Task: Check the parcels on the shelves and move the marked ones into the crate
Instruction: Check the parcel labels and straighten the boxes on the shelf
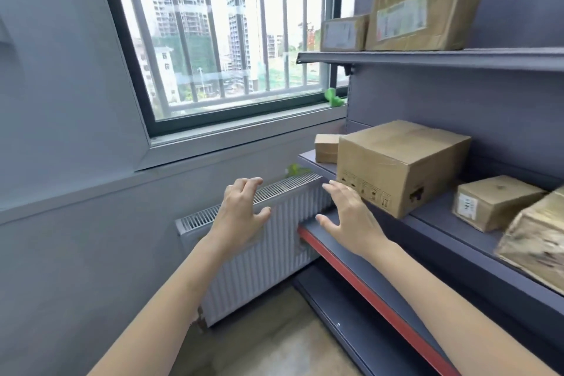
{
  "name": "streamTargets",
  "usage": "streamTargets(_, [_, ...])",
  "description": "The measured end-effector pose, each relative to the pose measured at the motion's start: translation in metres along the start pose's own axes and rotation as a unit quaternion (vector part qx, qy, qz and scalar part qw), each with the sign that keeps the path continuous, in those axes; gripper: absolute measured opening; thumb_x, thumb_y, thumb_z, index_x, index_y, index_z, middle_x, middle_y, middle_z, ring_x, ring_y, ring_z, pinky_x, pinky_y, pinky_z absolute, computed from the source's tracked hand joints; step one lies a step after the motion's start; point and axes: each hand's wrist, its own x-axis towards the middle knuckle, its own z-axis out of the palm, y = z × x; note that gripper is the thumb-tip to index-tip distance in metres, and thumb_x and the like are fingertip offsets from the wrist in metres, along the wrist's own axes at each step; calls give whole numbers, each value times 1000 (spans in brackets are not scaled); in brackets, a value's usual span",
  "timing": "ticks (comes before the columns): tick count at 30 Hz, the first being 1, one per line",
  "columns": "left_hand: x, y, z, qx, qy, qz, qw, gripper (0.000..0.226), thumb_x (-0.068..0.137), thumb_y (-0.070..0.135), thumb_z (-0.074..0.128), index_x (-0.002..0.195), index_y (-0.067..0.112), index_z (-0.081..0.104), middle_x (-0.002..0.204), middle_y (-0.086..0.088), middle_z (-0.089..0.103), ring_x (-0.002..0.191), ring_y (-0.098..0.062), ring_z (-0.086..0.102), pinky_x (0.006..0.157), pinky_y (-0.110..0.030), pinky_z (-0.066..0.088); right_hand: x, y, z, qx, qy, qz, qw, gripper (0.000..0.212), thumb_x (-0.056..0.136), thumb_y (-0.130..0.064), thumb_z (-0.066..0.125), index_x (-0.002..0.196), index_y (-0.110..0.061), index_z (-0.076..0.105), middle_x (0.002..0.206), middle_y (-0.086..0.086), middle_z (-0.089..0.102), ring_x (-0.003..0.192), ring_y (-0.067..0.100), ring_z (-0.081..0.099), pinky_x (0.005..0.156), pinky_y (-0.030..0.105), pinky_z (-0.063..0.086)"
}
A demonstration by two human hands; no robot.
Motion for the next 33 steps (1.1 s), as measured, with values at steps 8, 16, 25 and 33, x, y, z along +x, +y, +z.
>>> streamTargets(8, [83,-46,36,3,-5,-42,999,56,83,17,64,134,8,43,132,-8,47,122,-24,37,100,-23,26,93,46,46,34,-5,20,999,60,87,-26,60,140,-13,35,148,6,35,139,20,25,112,28,20])
streamTargets(16, [169,-105,77,-18,-25,-35,999,53,84,14,62,133,7,44,133,-8,47,124,-23,37,100,-20,25,173,74,102,16,-19,40,999,59,88,-27,57,141,-15,33,150,4,30,141,18,21,113,27,18])
streamTargets(25, [289,-182,130,-86,-86,24,992,52,86,17,61,134,11,41,134,-4,45,126,-18,34,96,-13,19,257,109,164,42,39,196,979,59,89,-25,57,141,-14,32,150,1,29,140,15,18,110,23,17])
streamTargets(33, [391,-194,196,-134,-150,83,976,51,85,15,61,132,10,44,133,-7,46,125,-23,37,93,-13,20,303,148,190,8,75,305,949,56,89,-19,56,140,-11,34,150,4,29,139,17,21,111,23,15])
